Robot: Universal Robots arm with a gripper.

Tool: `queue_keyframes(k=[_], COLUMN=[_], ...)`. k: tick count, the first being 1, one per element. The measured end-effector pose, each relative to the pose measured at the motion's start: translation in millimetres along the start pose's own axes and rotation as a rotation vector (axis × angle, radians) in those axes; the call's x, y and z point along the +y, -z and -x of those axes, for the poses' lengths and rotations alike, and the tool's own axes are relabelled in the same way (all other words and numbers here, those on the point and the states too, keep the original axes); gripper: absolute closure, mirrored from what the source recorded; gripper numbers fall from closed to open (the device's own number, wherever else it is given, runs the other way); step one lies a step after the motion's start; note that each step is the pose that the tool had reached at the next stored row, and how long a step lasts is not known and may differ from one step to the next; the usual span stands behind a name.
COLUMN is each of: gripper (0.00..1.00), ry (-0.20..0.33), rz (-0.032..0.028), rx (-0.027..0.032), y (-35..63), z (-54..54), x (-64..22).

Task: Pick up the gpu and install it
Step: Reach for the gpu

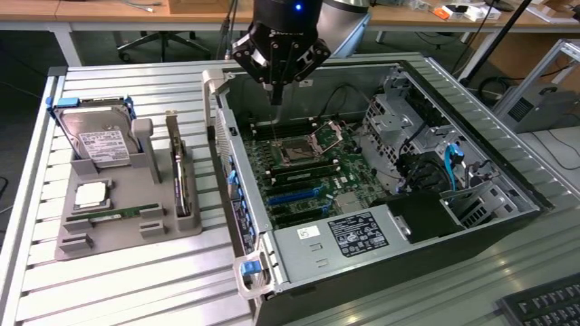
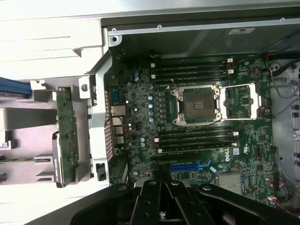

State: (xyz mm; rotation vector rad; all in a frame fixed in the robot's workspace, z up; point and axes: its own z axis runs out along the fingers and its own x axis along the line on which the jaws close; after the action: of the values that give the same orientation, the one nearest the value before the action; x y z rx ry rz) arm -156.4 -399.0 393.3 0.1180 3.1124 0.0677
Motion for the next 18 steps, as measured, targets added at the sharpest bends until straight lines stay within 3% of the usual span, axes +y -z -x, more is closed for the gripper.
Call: queue_keyframes(k=[18], gripper=[0.9], ry=[0.0], rz=[0.0], rx=[0.0], y=[0.2], z=[-8.2], x=[-0.6])
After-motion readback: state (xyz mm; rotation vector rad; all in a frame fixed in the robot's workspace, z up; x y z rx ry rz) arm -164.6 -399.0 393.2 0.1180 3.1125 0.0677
